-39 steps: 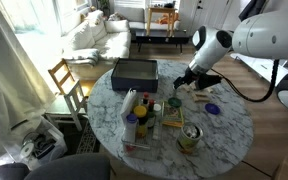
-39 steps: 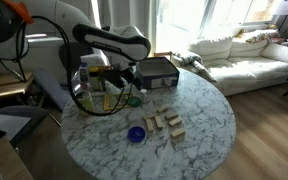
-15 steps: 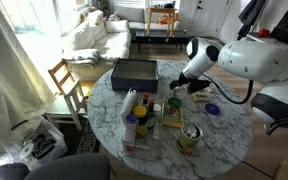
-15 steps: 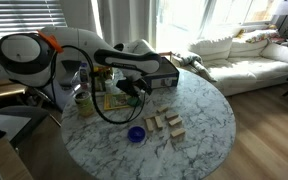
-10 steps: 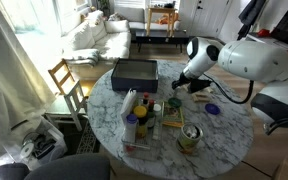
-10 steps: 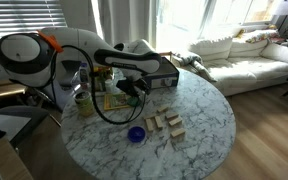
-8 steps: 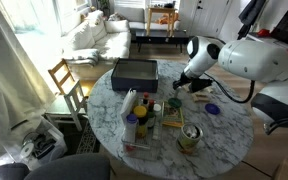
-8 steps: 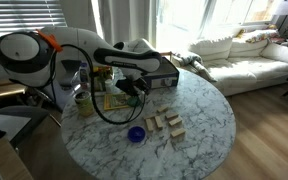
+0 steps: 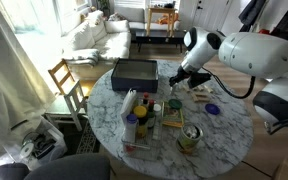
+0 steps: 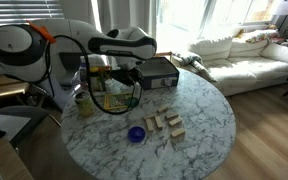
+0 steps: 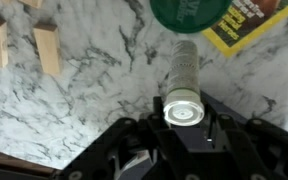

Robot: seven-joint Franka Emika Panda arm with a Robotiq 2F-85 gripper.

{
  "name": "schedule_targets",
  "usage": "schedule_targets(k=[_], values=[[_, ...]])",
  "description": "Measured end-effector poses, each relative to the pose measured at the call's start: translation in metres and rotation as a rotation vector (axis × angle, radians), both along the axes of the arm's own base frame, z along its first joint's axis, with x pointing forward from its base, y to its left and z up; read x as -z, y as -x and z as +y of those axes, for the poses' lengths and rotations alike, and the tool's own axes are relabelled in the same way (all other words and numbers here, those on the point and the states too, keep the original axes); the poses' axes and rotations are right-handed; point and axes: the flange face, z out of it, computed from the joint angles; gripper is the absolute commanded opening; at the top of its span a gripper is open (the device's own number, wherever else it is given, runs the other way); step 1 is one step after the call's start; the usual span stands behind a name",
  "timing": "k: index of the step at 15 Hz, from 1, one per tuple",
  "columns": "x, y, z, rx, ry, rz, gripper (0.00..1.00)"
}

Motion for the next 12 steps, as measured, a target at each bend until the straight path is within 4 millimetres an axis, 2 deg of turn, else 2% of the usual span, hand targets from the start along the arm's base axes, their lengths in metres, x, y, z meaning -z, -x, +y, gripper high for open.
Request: schedule_targets(k=[4,7,10,12], values=[[-0.059,-0.005,0.038,-0.092,-0.002,-0.077,0.12],[-0.103,0.000,0.061,-0.197,-0.014,-0.118,0.12],[-0.136,0.012,0.083,-0.357,-0.035,-0.125,0.12],[-0.150,0.019,0.102,-0.466,-0.049,-0.137,0.12]])
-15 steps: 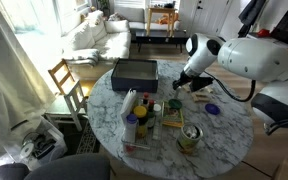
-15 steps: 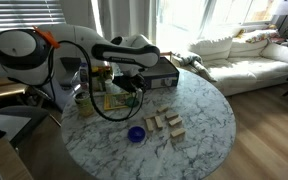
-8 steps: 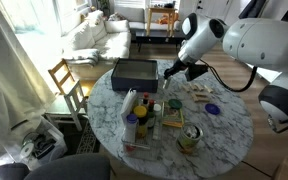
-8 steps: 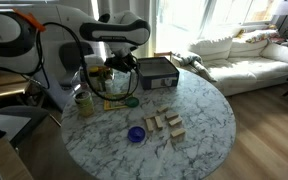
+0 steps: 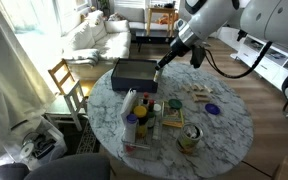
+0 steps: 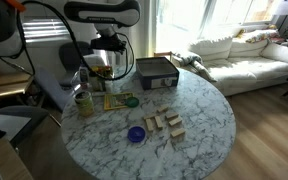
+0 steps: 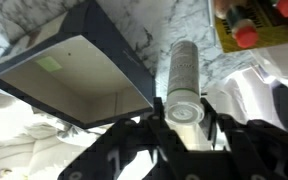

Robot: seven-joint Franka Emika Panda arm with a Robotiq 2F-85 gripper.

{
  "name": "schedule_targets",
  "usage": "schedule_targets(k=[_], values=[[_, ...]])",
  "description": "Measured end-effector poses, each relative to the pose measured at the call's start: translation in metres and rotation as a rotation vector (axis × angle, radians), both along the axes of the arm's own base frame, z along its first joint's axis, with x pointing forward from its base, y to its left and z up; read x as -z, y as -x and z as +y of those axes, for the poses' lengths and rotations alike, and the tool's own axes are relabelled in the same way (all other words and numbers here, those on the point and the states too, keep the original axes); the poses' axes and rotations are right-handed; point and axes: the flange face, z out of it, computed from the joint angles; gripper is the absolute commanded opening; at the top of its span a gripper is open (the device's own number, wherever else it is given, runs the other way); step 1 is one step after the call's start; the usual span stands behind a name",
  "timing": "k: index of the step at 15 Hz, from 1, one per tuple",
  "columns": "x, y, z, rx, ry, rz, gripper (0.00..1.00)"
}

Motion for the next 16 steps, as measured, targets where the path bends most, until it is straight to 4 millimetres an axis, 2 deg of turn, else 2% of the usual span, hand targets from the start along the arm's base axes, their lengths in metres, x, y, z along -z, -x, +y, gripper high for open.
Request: schedule_targets(k=[3,4,6,8,9,12,16], values=[[-0.005,0.016,0.039,-0.171,-0.038,0.003,0.12],[-0.004,0.023,0.052,-0.228,-0.049,0.009,0.37],[-0.004,0.035,0.072,-0.319,-0.064,0.015,0.37],[-0.006,0.043,0.078,-0.349,-0.070,0.019,0.37],[-0.007,0.044,0.077,-0.351,-0.071,0.020,0.12],[-0.006,0.045,0.076,-0.357,-0.071,0.015,0.12],[0.000,0.051,0.099,-0.454,-0.092,0.023,0.12]])
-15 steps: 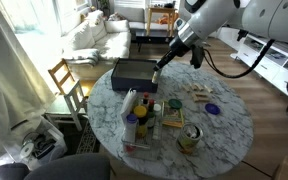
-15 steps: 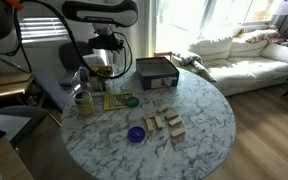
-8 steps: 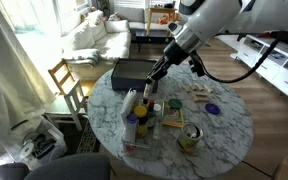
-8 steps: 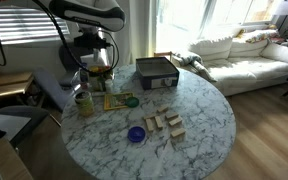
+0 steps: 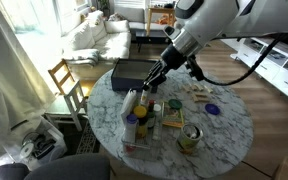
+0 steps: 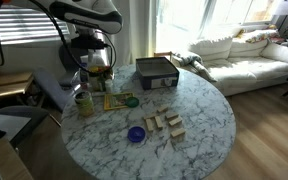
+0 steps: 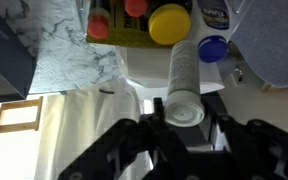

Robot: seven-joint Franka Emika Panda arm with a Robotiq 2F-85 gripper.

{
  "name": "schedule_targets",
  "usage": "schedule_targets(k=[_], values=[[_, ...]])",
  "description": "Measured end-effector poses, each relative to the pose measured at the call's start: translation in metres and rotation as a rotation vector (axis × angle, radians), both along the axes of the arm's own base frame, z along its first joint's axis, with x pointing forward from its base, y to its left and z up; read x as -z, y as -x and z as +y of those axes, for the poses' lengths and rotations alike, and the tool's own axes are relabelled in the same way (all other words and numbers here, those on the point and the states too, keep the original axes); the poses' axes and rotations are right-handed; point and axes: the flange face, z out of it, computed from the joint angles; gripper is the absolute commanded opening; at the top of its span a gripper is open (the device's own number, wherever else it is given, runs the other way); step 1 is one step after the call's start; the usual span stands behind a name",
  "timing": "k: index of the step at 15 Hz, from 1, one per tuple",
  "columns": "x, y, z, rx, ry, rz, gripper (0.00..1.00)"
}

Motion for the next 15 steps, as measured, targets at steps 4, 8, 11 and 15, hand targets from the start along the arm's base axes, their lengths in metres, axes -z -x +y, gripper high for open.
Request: schedule_targets(k=[4,8,11,15], values=[[0.013,0.024,0.026,-0.122,0.057,0.049,0.12],[0.014,0.039,0.031,-0.187,0.093,0.057,0.12],[0.013,0.040,0.027,-0.198,0.103,0.036,0.12],[0.033,0.037,0.027,-0.174,0.121,0.020,0.12]])
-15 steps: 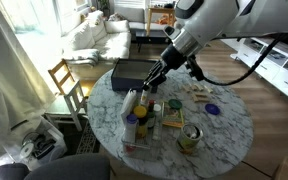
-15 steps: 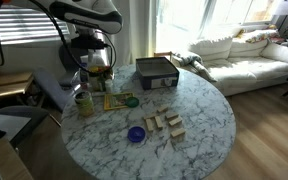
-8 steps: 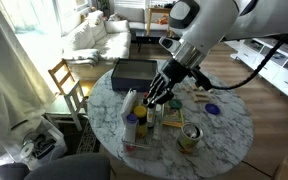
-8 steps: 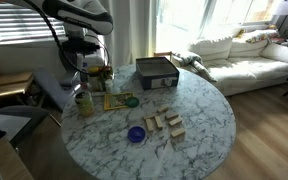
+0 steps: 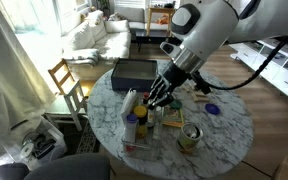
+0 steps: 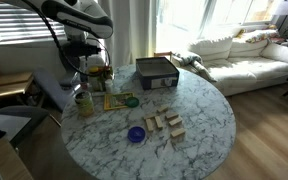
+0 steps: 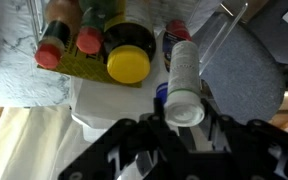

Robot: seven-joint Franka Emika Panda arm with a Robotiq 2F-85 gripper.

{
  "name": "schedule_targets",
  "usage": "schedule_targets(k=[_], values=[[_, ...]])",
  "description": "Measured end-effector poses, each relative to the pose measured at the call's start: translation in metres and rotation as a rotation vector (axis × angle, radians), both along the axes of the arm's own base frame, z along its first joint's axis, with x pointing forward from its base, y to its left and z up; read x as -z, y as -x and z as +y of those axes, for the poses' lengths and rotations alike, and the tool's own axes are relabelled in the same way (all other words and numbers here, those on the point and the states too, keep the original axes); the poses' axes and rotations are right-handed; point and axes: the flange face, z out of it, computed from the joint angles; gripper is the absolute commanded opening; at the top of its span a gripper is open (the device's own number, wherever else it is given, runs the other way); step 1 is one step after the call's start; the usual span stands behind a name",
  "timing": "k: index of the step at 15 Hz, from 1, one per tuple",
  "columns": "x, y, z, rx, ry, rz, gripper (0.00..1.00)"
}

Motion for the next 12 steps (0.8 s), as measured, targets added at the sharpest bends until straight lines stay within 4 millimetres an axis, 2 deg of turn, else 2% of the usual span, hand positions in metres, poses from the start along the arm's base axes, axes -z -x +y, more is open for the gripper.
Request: schedule_targets(k=[5,9,12], values=[[0.033,-0.002,0.004,0.026,0.021,0.010,0.12],[0.049,0.003,0.008,0.005,0.031,0.038,0.12],[0.062,0.007,0.018,-0.034,0.042,0.041,0.12]])
